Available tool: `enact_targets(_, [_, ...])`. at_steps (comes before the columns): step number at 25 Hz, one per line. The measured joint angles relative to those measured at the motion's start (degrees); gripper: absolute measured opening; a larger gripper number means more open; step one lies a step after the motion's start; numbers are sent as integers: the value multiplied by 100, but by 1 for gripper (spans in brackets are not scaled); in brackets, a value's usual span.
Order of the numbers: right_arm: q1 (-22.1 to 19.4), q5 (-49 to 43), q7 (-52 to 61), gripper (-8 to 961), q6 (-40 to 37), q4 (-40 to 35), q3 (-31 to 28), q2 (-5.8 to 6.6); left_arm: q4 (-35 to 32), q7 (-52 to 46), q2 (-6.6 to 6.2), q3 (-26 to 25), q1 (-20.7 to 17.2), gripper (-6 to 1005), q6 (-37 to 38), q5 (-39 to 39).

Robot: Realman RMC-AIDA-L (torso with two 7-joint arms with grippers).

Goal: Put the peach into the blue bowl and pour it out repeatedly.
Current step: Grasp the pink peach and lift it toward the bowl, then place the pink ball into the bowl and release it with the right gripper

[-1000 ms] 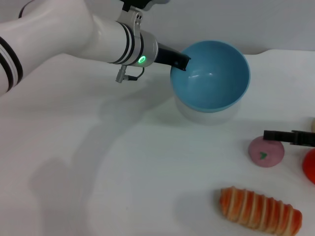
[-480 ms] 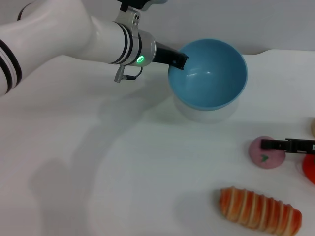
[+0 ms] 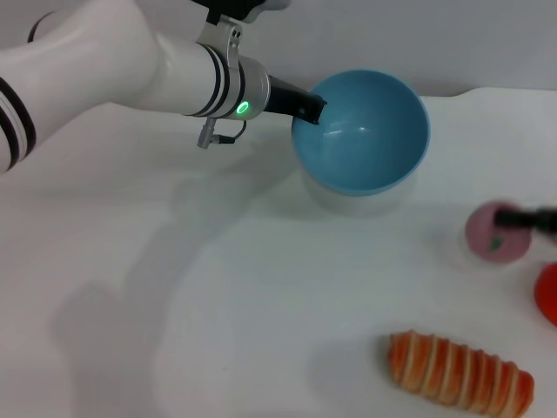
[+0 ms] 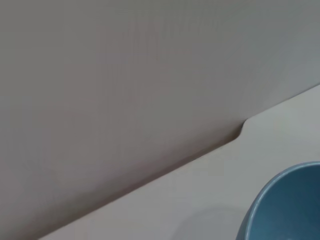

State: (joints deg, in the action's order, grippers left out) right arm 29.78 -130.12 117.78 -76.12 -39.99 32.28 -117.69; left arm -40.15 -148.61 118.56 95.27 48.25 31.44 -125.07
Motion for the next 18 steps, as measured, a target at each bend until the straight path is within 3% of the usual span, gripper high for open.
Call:
enact_targets(4, [-73, 709, 90, 118, -970, -1059, -64, -4, 81, -1, -5, 0, 73, -1, 266, -3])
enact_targets(8, [166, 978, 244, 85, -1462, -1518, 59, -29, 96, -4, 12, 30, 157, -1, 508, 25])
enact_targets(12, [517, 968, 341, 65, -1373, -1391, 502, -45, 84, -14, 29, 200, 169, -1, 497, 40])
enact_targets(18, [901, 885, 362, 54, -601, -727, 1173, -41, 72, -16, 35, 277, 159, 0, 455, 61])
